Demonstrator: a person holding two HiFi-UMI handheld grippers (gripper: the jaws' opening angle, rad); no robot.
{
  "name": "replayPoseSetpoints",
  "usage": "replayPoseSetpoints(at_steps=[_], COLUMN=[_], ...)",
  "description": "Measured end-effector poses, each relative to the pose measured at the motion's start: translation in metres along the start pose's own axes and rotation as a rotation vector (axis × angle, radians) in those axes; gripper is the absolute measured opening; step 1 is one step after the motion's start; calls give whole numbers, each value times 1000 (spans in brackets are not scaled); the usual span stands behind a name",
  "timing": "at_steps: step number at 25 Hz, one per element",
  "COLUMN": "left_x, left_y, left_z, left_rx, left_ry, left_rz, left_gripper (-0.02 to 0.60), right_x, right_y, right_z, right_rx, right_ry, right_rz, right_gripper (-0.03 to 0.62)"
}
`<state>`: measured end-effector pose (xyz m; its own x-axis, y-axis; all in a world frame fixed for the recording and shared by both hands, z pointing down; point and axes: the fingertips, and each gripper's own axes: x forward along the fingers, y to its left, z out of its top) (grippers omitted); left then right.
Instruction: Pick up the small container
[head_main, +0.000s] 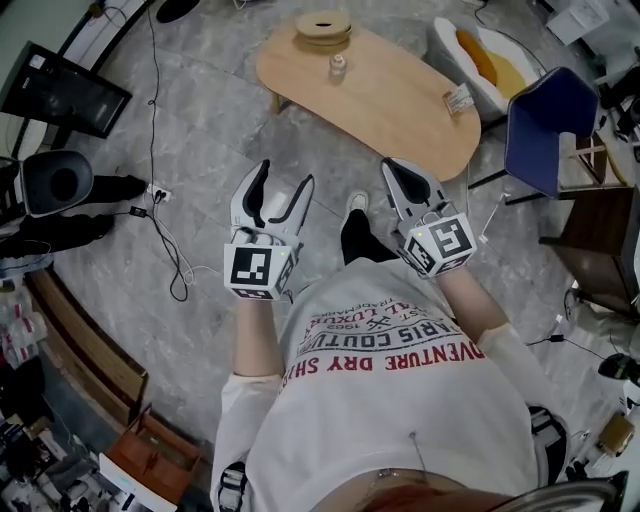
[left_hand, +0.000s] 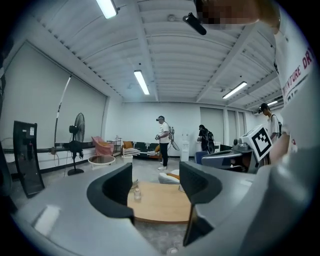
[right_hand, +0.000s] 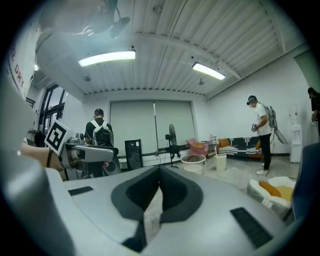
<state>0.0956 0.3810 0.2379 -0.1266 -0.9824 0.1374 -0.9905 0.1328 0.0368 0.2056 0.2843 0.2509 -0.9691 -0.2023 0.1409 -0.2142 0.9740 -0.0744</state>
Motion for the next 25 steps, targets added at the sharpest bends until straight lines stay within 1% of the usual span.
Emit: replayPoseSetpoints(at_steps=[3,9,15,19,22,25], left_x=[45,143,221,257,290,326], left_y=[22,59,81,95,106,117], left_z=[11,24,22,12,3,-9], left_rx=[14,28,24,-3,-18,3], left_ry=[8,22,41,83,107,129], left_rz=[13,5,0,-32,-59,-113], left_gripper=[284,283,282,283,283,283], right_x=[39,113,162,184,199,217], right_y=[-37,-118,-185,-208,-227,-247], right_z=[10,27,23,10,-1,-12], right_rx=[14,9,23,45,43,70], right_ry=[-2,-8,17,61,98,128], right_rz=[15,29,33,8,-12,-45], right_gripper=[6,6,6,6,6,6])
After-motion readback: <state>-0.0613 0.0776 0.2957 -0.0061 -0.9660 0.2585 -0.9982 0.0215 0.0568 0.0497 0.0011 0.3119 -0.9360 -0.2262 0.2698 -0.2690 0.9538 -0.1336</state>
